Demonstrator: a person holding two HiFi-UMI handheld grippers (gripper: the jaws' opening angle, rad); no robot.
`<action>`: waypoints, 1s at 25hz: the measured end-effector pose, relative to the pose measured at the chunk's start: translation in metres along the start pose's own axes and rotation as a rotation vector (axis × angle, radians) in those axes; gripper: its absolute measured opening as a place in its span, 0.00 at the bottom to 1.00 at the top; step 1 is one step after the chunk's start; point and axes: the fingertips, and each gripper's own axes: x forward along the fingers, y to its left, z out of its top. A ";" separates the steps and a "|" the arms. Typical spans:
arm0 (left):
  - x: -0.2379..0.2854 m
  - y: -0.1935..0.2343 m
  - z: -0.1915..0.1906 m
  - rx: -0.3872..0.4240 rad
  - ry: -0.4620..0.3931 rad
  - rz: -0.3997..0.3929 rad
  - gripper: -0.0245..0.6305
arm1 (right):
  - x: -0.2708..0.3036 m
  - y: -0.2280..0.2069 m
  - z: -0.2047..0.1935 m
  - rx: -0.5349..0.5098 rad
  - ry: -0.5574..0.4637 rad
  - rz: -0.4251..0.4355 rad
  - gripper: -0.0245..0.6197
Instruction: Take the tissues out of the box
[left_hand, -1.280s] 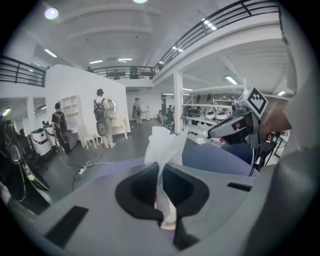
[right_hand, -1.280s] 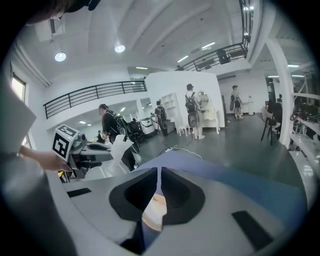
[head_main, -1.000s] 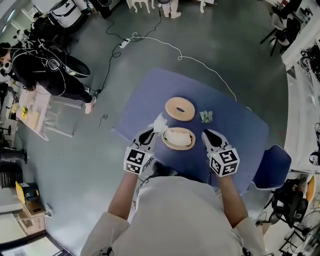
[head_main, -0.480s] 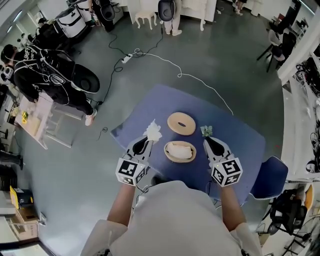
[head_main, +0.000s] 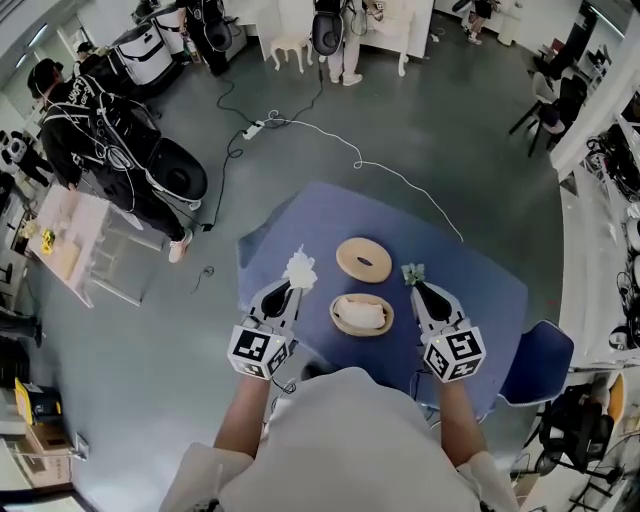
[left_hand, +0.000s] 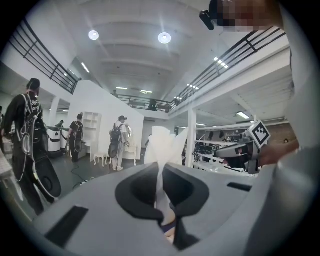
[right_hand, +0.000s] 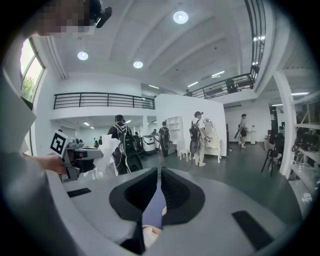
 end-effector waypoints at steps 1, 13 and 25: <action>0.000 0.001 0.002 -0.001 -0.002 -0.003 0.07 | 0.001 0.001 0.002 -0.005 -0.003 -0.002 0.11; 0.004 0.003 0.004 0.006 -0.002 -0.026 0.07 | -0.002 0.008 0.004 -0.035 -0.010 0.001 0.11; 0.003 -0.009 0.004 0.016 0.001 -0.039 0.07 | -0.012 0.008 0.003 -0.038 -0.014 0.002 0.11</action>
